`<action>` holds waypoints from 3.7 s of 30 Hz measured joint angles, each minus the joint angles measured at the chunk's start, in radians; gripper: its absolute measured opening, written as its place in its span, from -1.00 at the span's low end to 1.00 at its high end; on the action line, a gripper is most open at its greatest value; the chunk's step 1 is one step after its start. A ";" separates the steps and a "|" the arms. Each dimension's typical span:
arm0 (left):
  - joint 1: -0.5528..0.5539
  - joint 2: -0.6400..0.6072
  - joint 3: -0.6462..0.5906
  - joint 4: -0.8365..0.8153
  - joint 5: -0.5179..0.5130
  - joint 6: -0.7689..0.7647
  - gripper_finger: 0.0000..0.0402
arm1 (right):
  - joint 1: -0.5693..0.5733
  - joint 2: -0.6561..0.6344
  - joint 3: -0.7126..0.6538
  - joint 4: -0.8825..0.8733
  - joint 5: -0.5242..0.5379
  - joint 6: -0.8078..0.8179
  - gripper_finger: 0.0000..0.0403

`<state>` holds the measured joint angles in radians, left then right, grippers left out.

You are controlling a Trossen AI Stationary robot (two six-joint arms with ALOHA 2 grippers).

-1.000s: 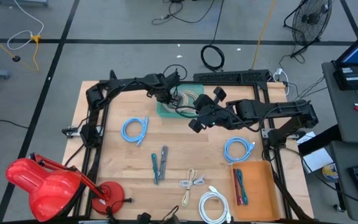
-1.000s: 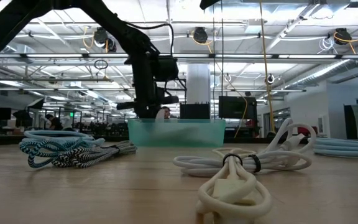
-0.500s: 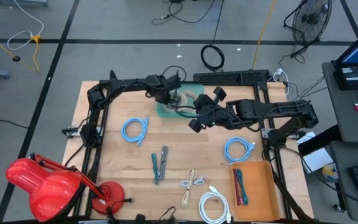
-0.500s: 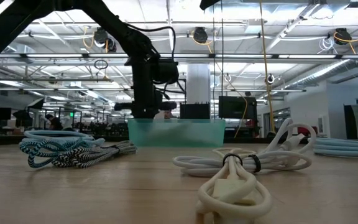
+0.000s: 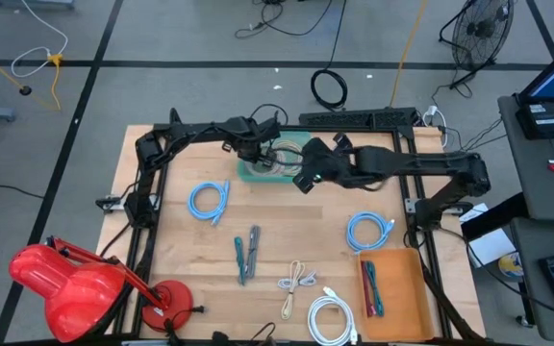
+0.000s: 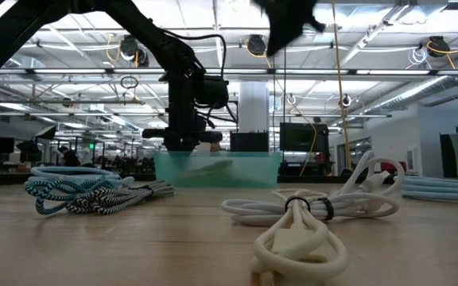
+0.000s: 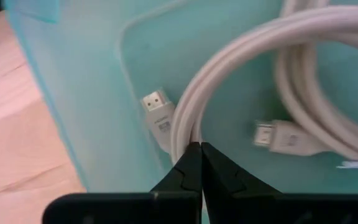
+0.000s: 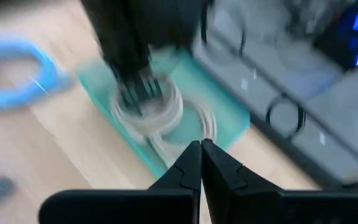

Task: Pick & Place USB Port
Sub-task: Put the brown display cable into the blue bin

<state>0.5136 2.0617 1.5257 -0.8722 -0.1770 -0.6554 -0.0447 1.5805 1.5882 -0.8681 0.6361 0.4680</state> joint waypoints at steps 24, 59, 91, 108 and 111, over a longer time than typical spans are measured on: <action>-0.008 0.000 -0.001 -0.106 -0.041 -0.046 -1.00 | -0.228 0.032 -0.437 0.533 -0.402 0.054 -1.00; -0.018 -0.084 0.000 -0.060 -0.077 -0.028 -1.00 | -0.282 0.179 -0.436 0.428 -0.428 0.092 -1.00; -0.054 -0.055 0.001 0.287 0.061 0.113 -1.00 | -0.281 0.182 -0.408 0.432 -0.430 0.122 -1.00; -0.052 0.014 0.020 0.117 0.058 0.134 -1.00 | -0.283 0.180 -0.405 0.435 -0.424 0.149 -1.00; -0.053 0.015 0.029 0.076 0.031 0.137 -1.00 | -0.283 0.180 -0.404 0.436 -0.424 0.149 -1.00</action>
<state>0.4606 2.0767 1.5546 -0.7966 -0.1464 -0.5185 -0.3275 1.7601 1.1843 -0.4322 0.2123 0.6172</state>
